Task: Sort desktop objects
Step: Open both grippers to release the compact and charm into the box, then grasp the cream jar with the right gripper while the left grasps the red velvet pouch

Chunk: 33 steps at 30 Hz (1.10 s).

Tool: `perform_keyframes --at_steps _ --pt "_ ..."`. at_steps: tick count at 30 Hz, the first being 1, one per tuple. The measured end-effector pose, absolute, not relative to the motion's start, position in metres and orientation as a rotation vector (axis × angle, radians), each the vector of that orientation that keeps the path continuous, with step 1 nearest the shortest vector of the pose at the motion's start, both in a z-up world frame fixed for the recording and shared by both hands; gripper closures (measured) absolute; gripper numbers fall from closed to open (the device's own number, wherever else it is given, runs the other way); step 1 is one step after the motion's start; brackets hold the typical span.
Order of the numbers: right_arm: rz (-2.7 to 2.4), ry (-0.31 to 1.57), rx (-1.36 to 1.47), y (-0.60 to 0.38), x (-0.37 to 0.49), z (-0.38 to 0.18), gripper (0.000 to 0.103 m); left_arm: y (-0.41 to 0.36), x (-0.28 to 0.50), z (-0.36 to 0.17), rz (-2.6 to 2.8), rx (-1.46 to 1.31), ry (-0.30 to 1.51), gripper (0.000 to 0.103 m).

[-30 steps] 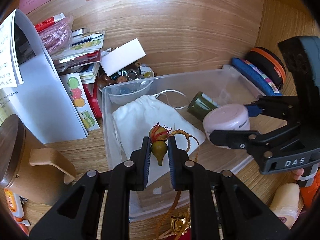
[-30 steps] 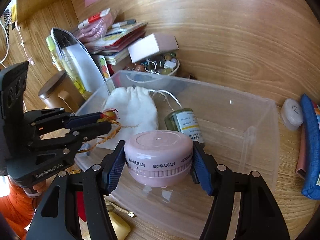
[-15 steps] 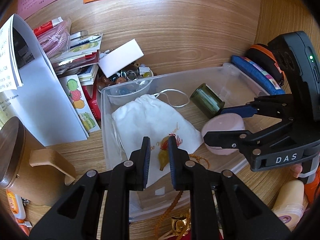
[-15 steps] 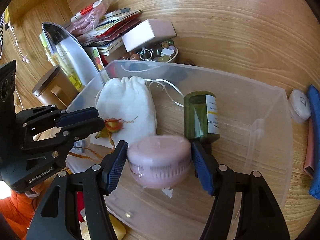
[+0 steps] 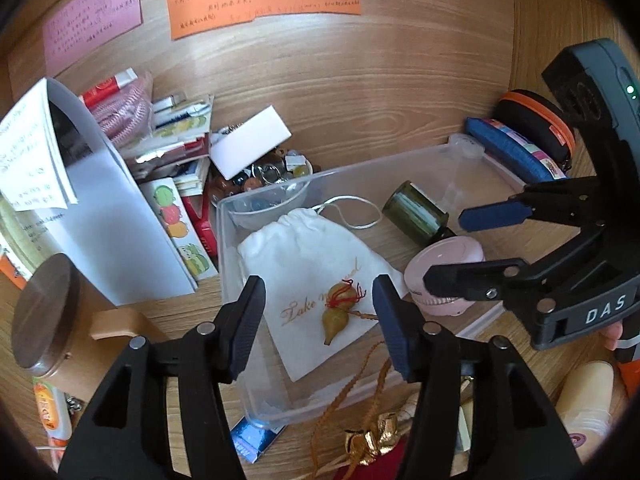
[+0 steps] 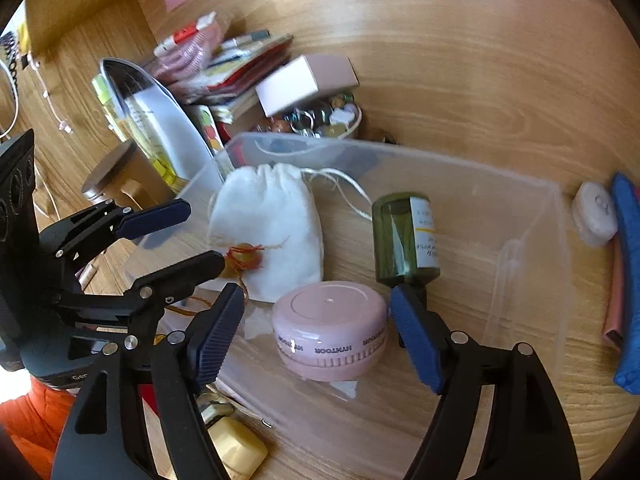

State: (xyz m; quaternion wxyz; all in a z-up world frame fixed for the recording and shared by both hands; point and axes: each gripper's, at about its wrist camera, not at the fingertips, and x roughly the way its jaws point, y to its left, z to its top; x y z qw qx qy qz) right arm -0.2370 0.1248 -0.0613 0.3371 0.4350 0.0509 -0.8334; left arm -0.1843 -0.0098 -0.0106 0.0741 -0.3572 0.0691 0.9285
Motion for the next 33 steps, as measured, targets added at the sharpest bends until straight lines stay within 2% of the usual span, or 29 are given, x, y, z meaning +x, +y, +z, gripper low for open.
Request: perform_keyframes --at_steps 2,7,13,16,23,33 --pt "-2.190 0.139 1.109 0.127 -0.233 -0.055 0.027 -0.011 -0.180 -0.007 2.801 -1.069 0.211 0.041" --pt "-2.230 0.136 1.075 0.135 -0.223 -0.042 0.021 -0.015 -0.165 0.004 2.843 -1.038 0.227 0.037" --pt "-2.251 0.125 1.058 0.144 -0.205 -0.031 0.020 -0.023 -0.143 0.022 2.917 -0.975 0.217 0.021" --pt "-2.276 0.136 1.026 0.151 -0.188 -0.021 0.020 -0.031 -0.130 0.031 2.946 -0.946 0.168 0.009" --pt "-2.368 0.173 0.941 0.171 -0.142 -0.009 0.015 -0.044 -0.103 0.034 2.961 -0.954 0.095 0.005" --pt "-2.416 0.169 0.950 0.192 -0.089 -0.031 0.015 -0.049 -0.070 -0.003 2.883 -1.119 0.018 0.005"
